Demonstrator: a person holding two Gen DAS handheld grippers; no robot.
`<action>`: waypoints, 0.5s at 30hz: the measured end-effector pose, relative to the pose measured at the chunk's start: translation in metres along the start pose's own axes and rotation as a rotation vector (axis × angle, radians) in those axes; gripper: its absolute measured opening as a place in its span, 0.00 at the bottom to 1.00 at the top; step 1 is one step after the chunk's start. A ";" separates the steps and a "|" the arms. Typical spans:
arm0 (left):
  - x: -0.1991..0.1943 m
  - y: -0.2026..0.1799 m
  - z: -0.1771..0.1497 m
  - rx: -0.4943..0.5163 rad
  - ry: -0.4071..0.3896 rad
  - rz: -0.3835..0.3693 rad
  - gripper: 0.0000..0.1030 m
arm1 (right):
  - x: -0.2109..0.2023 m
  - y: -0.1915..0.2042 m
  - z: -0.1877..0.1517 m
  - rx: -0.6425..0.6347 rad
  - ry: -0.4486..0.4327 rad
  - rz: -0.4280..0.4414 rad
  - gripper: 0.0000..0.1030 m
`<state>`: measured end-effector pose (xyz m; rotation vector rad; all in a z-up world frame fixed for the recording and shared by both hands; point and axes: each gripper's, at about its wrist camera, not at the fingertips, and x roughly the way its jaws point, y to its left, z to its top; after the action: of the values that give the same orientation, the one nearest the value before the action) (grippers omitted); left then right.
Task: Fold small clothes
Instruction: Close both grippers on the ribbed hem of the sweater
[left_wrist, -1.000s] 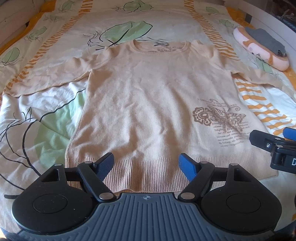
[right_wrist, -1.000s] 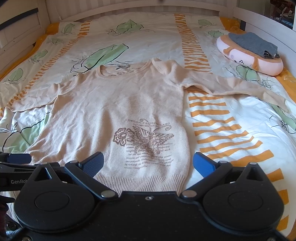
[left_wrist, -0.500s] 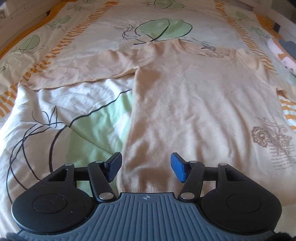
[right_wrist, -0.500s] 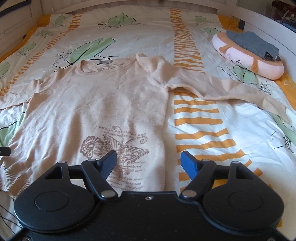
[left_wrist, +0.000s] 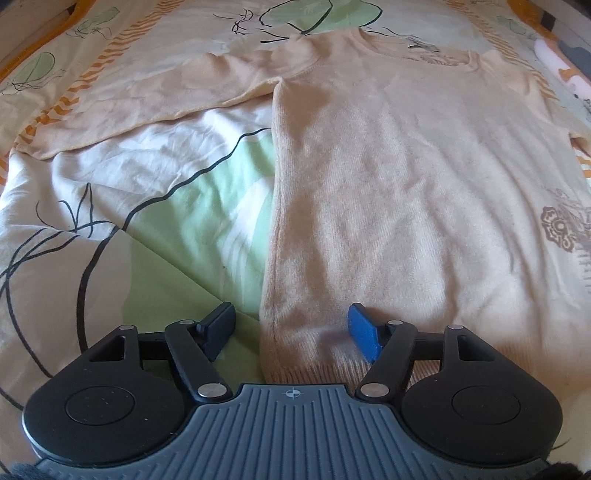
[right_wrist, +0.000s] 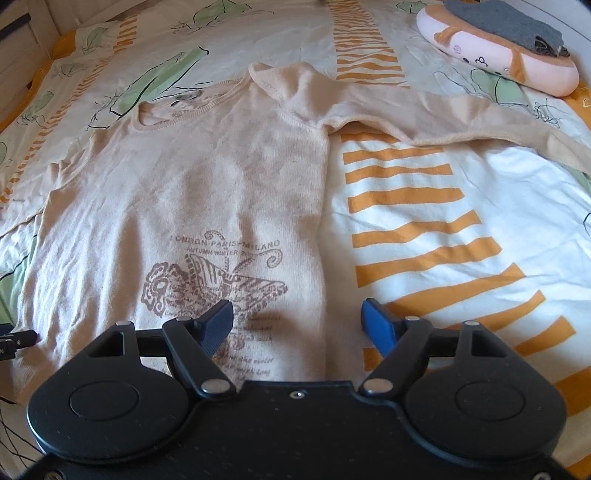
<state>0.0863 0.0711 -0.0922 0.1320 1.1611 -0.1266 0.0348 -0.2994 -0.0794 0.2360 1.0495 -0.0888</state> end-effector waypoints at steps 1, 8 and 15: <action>0.000 0.001 0.000 -0.004 0.001 -0.013 0.64 | 0.000 -0.001 0.000 0.006 0.002 0.013 0.76; -0.003 0.006 -0.001 -0.031 -0.013 -0.075 0.14 | 0.003 0.003 -0.002 -0.037 0.020 0.050 0.14; -0.017 0.025 -0.002 -0.073 -0.021 -0.086 0.07 | -0.011 0.002 -0.002 -0.125 -0.007 -0.066 0.11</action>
<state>0.0820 0.0965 -0.0765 0.0159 1.1490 -0.1612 0.0282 -0.2977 -0.0706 0.0874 1.0522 -0.0831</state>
